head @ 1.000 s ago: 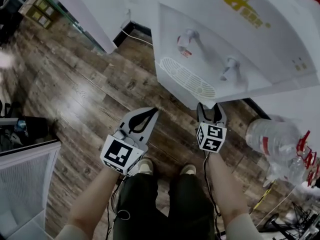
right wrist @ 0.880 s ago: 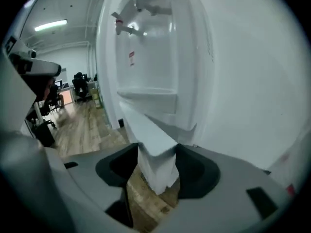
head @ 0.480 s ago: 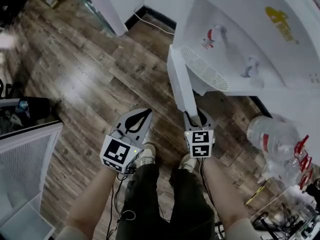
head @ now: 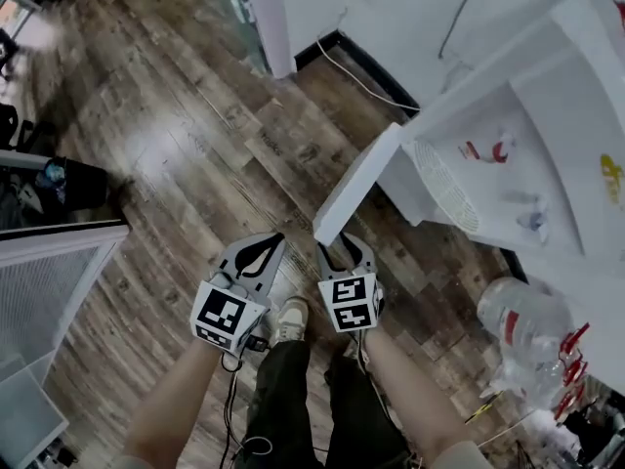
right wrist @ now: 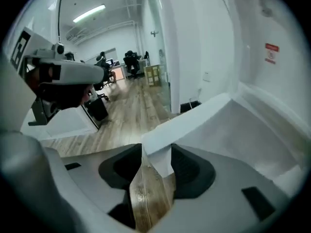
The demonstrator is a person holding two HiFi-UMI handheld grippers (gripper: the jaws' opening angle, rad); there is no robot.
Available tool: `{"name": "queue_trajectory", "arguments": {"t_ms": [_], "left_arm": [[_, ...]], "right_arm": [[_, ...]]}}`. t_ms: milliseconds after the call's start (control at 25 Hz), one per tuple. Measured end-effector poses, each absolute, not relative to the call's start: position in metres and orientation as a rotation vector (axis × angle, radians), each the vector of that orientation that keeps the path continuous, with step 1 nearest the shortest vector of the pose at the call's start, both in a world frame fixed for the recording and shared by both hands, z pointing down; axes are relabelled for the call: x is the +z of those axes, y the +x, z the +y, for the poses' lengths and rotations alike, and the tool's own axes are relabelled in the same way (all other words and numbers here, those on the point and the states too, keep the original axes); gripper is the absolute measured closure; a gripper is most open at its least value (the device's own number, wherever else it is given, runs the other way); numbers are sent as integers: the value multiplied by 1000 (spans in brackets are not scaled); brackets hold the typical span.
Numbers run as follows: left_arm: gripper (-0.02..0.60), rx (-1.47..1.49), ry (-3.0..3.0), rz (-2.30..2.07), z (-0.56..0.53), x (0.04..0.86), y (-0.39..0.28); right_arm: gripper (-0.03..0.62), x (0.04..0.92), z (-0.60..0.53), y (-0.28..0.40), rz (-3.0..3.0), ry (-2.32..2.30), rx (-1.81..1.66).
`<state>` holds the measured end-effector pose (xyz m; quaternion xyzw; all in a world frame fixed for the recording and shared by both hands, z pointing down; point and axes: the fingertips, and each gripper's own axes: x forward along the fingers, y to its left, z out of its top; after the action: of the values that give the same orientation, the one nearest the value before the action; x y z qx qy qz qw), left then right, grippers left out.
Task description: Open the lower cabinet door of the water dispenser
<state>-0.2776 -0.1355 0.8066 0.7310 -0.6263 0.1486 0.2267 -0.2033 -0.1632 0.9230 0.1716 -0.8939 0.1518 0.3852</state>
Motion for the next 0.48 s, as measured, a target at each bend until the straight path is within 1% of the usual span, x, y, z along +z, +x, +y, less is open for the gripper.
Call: {"name": "queue_trajectory", "arguments": {"t_ms": [160,280,440,480], "left_arm": [[575,332,1877,-1799,-124,820,-325],[575,306,1838,-1826,-120,825,-345],[575,304,1803,-1825,-117,823,-357],[576,300,1796,-1823,-117,820,-359]], "right_arm": [[391,920,-165,-251,-2306,331,323],[386,922,-170,-278,-2321,277,277],[395,917,-175,-292,-2286,290,321],[408,913,-176,-291,-2286,305,350]]}}
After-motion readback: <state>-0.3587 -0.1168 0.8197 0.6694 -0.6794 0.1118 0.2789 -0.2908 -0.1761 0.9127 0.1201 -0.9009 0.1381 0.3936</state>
